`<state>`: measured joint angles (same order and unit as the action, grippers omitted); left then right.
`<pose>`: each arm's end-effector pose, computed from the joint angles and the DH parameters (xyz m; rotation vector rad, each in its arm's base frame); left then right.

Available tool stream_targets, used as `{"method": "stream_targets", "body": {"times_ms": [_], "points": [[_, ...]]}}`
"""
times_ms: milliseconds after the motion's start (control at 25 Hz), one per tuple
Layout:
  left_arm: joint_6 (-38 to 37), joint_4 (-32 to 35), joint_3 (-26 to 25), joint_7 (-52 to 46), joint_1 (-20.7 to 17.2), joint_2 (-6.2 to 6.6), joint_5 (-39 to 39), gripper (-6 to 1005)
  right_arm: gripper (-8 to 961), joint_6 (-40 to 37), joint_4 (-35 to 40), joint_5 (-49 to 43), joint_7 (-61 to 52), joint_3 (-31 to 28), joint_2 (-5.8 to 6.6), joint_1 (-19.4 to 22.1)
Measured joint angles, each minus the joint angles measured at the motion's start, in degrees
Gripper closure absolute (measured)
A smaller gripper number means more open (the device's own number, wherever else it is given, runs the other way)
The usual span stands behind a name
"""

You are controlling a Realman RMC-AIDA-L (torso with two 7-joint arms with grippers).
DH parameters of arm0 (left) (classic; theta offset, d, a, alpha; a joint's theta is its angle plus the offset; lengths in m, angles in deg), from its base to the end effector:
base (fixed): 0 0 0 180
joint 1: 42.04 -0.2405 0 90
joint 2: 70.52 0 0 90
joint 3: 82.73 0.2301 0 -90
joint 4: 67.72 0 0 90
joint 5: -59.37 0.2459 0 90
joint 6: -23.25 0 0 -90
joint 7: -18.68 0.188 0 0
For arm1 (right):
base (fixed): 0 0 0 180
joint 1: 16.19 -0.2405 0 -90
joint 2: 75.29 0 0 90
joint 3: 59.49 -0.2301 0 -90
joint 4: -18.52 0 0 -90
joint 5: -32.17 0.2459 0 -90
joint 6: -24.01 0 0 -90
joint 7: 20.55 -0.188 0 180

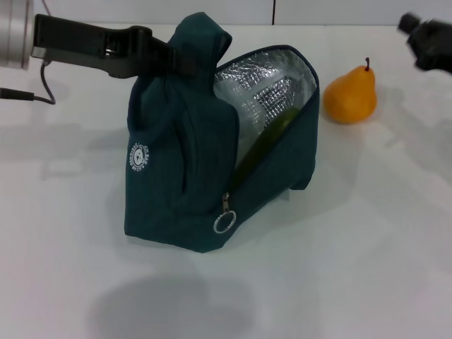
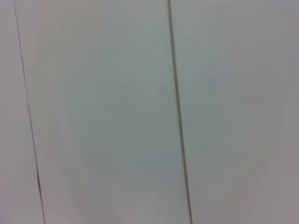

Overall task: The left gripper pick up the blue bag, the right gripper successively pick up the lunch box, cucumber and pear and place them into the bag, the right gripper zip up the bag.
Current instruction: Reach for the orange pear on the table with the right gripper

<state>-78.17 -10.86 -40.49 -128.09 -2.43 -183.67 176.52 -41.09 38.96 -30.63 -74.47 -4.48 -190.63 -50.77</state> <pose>-0.1566 0.3995 0.0638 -2.5971 -1.6259 -0.6121 0.2354 0.4536 0.0077 -2.0882 0.4989 0.9335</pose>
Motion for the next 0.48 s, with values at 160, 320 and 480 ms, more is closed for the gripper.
{"method": "stream_targets", "body": {"times_ms": [160, 320, 480], "points": [[0.0, 0.0, -0.1, 0.0, -0.3, 0.03, 0.0, 958, 947, -5.0, 5.1, 1.3, -3.8, 0.3, -0.02, 2.9], [0.2, 0.0, 0.0, 0.0, -0.1, 0.04, 0.0, 959, 943, -2.6, 5.2, 1.0, -4.5, 0.8, 0.00, 2.6], [0.4, 0.0, -0.1, 0.0, 0.0, 0.04, 0.0, 959, 938, 3.5, 3.6, 0.7, -1.4, 5.1, -0.23, 1.6]]}}
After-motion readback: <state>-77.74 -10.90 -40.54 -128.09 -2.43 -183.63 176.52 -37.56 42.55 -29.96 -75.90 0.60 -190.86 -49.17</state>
